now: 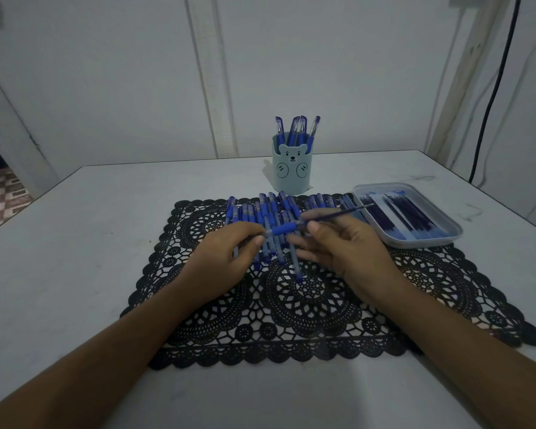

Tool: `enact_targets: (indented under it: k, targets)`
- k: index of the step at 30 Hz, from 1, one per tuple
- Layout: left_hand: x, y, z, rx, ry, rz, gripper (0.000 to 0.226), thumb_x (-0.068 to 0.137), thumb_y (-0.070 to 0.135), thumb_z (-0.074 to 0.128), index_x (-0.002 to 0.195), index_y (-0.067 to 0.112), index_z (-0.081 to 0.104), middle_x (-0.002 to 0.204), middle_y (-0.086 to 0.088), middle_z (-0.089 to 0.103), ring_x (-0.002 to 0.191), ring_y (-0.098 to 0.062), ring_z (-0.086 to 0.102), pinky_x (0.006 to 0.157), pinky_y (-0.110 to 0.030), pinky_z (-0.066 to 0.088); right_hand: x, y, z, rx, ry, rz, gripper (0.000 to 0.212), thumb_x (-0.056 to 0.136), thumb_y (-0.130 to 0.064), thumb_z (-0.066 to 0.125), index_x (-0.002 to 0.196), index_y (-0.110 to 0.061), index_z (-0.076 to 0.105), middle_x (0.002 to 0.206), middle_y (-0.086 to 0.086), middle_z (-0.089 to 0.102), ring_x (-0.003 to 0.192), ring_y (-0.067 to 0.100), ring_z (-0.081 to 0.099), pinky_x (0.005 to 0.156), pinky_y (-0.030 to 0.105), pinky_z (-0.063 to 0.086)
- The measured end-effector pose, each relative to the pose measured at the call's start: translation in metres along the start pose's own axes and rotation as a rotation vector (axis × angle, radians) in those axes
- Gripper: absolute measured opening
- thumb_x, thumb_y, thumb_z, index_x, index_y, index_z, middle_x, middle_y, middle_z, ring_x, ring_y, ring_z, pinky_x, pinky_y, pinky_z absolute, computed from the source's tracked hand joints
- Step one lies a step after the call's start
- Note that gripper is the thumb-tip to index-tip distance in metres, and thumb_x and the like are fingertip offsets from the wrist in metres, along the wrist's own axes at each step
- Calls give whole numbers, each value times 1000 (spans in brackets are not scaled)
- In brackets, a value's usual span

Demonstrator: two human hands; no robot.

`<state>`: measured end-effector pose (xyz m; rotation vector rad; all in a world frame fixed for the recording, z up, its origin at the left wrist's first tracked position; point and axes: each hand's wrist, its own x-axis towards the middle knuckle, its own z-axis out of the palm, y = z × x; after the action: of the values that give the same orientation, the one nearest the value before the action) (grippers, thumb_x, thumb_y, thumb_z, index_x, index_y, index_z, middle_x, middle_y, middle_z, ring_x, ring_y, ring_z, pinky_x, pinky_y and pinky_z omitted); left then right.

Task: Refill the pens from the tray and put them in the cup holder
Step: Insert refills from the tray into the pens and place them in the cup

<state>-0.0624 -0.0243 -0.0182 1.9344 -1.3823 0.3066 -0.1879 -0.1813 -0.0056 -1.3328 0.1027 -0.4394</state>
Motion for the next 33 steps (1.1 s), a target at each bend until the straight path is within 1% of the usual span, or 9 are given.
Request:
enact_targets:
  k: [4,7,11,15,18,20,25,29,33]
  targets:
    - [0,-1,0,-23,21,-39,25,91,27,44,101,13,63,73,17,54,66,2,51,57,-7,37,-1,-2,0,-128,81,-54,20,90,-14,51,106,-23,59,94,1,68,80,15,66,69,27,55]
    - [1,-2,-1,-56,65,-81,20,90,21,46,99,16,62,72,14,56,64,0,51,55,-8,36,0,-6,-1,-134,249,-163,10,92,-18,48,96,-23,56,78,-5,67,71,10,64,63,23,53]
    - [0,0,-2,-50,50,-74,19,89,20,47,99,14,62,70,15,54,65,1,51,56,-7,37,-1,-9,-3,-194,316,-257,12,92,-12,48,88,-18,57,77,0,62,63,6,61,59,18,52]
    - [0,2,-2,-26,38,-55,19,88,19,48,99,12,63,69,17,52,65,3,50,57,-5,36,-1,-4,-7,-629,154,-187,13,90,-16,53,90,-22,64,70,-9,60,59,-5,55,59,10,47]
    - [0,1,-2,-34,57,-73,19,88,21,47,98,14,62,71,14,54,65,0,50,56,-9,38,0,-5,-9,-918,150,-289,17,90,-19,53,97,-18,68,75,-21,56,68,-12,53,64,3,40]
    - [1,1,-2,-38,69,-80,19,89,21,47,96,14,62,70,14,54,63,0,49,55,-10,38,-1,-11,-10,-1074,124,-346,17,91,-22,52,97,-17,68,78,-17,57,70,-7,52,64,6,38]
    - [1,1,-2,-52,70,-88,17,89,21,46,95,15,61,65,16,50,58,3,47,53,-7,35,-7,-16,-16,-1488,-235,-254,27,88,-44,51,102,-25,63,93,-10,58,83,3,52,75,18,44]
    - [0,1,-2,-24,58,-79,18,89,19,47,95,12,62,67,16,50,61,3,48,55,-7,36,-7,-10,-10,-1509,-313,-248,23,91,-33,51,105,-19,63,102,-5,62,91,9,55,86,24,46]
    - [0,0,-1,1,36,-66,20,89,20,47,98,11,63,70,15,52,66,3,49,58,-6,36,-5,-13,-11,-1239,-64,-185,14,93,-25,48,95,-18,60,81,-10,63,65,2,57,63,10,46]
